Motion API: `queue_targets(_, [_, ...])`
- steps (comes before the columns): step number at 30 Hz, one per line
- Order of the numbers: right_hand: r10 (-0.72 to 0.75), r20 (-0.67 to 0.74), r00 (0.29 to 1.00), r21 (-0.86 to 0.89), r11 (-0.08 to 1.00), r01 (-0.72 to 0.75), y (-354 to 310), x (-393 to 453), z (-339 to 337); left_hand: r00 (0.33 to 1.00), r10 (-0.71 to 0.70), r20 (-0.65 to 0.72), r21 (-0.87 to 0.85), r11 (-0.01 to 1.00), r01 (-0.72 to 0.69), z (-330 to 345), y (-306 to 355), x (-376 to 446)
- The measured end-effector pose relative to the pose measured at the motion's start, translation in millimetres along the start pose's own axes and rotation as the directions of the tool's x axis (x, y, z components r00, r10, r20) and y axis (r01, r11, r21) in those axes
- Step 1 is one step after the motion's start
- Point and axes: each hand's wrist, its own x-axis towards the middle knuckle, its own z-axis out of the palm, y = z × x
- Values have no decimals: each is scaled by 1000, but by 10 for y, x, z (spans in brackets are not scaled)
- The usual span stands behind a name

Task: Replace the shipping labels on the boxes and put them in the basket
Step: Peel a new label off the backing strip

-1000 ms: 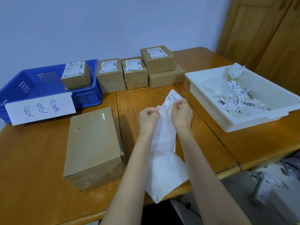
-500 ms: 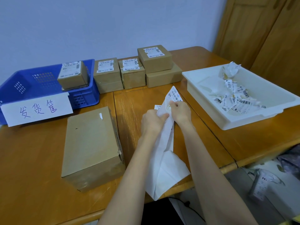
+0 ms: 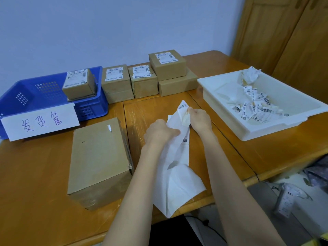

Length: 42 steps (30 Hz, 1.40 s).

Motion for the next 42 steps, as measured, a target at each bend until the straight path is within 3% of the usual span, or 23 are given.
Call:
queue_targets(5, [131, 138, 982, 349, 921, -172, -95, -96, -129, 1000, -18, -13, 34, 999, 18, 19, -9, 21])
queue_targets(7, [96, 184, 978, 344, 926, -156, -121, -138, -132, 999, -19, -37, 5, 1000, 20, 42, -21, 37])
queue_targets(9, [9, 177, 984, 232, 971, -51, -83, -180, -108, 996, -11, -93, -32, 999, 8, 57, -17, 22])
queue_targets(11, [-56, 152, 987, 238, 971, 18, -27, -198, -50, 987, -11, -159, -17, 1000, 9, 46, -12, -4])
queue_targets(14, [-54, 90, 994, 342, 939, 20, -40, -267, -8, 966, 33, -257, 220, 975, 25, 26, -10, -46])
queue_targets(16, [-86, 48, 995, 319, 946, 66, -65, -287, 1, 958, 59, -281, 345, 937, 44, 40, -22, -72])
queue_targets(18, [-134, 2, 991, 255, 958, 129, -71, -299, -7, 953, 57, -296, 286, 958, 31, 64, -11, -87])
queue_targets(23, [-166, -36, 985, 276, 946, 170, -130, -370, -1, 965, -64, -255, -168, 986, 21, 94, 107, -37])
queue_targets(25, [-91, 42, 995, 440, 896, 63, -128, -386, -28, 970, -34, -242, -197, 980, -15, 112, 108, -2])
queue_targets(27, [23, 197, 980, 602, 786, -140, -116, -382, -97, 968, 18, -250, -241, 967, -80, 121, 65, 28])
queue_targets(30, [112, 327, 938, 666, 677, -313, -81, -352, -167, 975, 61, -213, -306, 944, -126, 93, 31, 51])
queue_targets(36, [253, 209, 944, 724, 610, -324, -119, -219, -131, 984, 51, -172, -405, 907, -118, -3, 52, 63])
queue_targets(42, [301, 29, 953, 727, 648, -227, -117, -101, -94, 970, 8, -243, -368, 924, -100, -118, 90, 73])
